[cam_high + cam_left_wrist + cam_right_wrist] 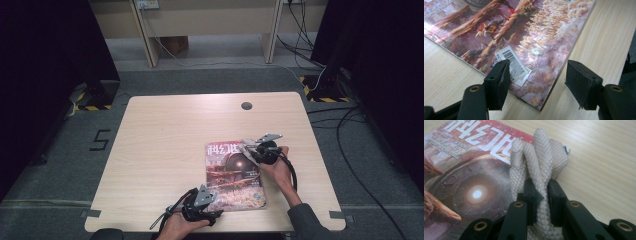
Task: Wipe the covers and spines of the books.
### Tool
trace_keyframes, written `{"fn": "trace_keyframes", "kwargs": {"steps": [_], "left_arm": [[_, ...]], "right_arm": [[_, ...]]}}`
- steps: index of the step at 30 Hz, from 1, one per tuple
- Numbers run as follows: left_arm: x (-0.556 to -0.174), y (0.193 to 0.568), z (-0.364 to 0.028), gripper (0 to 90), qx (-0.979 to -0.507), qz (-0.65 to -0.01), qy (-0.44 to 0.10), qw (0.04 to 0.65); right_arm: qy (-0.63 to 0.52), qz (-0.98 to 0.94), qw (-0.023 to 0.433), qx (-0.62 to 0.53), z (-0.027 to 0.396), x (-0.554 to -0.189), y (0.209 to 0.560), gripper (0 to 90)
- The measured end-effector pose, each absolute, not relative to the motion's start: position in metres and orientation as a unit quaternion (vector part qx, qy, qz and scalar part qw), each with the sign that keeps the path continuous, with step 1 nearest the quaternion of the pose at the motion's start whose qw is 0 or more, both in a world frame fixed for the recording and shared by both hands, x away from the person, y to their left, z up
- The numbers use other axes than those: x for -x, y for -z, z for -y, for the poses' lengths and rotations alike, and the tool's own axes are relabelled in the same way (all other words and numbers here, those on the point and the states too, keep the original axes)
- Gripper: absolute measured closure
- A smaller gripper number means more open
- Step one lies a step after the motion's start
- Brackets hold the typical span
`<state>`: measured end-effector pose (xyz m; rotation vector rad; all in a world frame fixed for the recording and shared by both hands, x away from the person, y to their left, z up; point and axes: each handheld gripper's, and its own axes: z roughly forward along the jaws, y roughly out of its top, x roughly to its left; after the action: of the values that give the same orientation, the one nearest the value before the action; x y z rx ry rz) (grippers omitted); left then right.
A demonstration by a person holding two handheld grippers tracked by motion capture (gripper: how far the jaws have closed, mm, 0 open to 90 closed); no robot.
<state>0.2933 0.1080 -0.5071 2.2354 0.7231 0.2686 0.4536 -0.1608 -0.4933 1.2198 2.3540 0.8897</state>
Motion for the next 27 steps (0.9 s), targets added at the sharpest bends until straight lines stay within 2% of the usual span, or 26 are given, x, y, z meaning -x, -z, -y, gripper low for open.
{"fn": "trace_keyframes", "kwargs": {"steps": [3,8,18,20,27], "left_arm": [[-0.294,0.507,-0.108,36.1,-0.874,-0.284,-0.103,0.38],[-0.294,0.507,-0.109,36.2,-0.875,-0.282,-0.104,0.379],[-0.293,0.507,-0.11,36.1,-0.874,-0.282,-0.104,0.382],[-0.293,0.507,-0.11,36.0,-0.873,-0.283,-0.102,0.383],[-0.294,0.508,-0.111,35.3,-0.871,-0.286,-0.098,0.388]], "right_arm": [[-0.303,-0.837,0.173,-0.421,0.156,-0.449,0.492,79.7],[-0.313,-0.851,0.142,-0.397,0.143,-0.434,0.492,79.7],[-0.311,-0.839,0.158,-0.417,0.153,-0.438,0.492,79.7],[-0.308,-0.843,0.161,-0.411,0.149,-0.435,0.492,79.7],[-0.321,-0.863,0.129,-0.368,0.112,-0.426,0.493,79.7]]}}
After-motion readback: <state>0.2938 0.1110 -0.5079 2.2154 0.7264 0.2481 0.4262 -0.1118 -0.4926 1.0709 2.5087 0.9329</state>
